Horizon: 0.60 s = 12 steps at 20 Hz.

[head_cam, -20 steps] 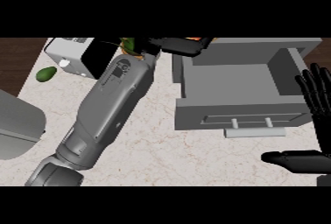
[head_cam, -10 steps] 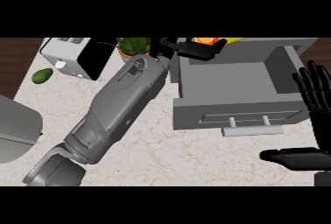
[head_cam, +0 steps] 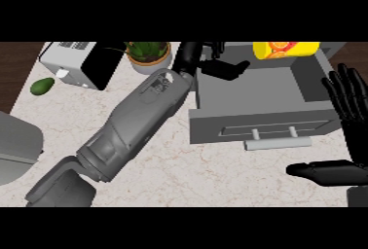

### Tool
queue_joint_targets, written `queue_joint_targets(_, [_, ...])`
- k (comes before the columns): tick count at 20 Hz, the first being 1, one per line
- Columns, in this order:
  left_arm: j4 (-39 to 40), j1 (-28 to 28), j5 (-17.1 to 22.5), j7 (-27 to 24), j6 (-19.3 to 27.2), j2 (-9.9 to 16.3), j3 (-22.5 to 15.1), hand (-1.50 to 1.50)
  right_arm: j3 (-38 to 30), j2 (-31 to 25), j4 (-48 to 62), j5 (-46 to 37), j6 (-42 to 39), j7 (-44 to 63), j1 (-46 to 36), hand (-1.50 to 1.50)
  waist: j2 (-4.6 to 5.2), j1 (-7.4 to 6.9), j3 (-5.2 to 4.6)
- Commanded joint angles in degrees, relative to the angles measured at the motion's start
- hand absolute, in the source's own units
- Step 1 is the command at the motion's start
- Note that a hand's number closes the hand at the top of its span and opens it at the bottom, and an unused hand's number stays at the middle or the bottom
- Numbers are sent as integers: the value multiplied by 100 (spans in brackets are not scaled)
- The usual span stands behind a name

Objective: Pick up the cup, place it into the drawer and close the drawer

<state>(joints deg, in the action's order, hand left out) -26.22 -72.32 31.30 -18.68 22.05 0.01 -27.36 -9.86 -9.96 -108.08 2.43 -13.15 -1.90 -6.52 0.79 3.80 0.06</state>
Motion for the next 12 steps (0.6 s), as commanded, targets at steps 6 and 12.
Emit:
queue_joint_targets(6, [291,-225,52,565,210,-1,-989,-150,-23,-60,338,-42,-31,-125,-263,-150,31,76,4])
queue_joint_targets(12, [-93,204,329,-44,719,-1,-1189,-150,-264,-201,189,514,-292,-34,-340,-150,26,92,0])
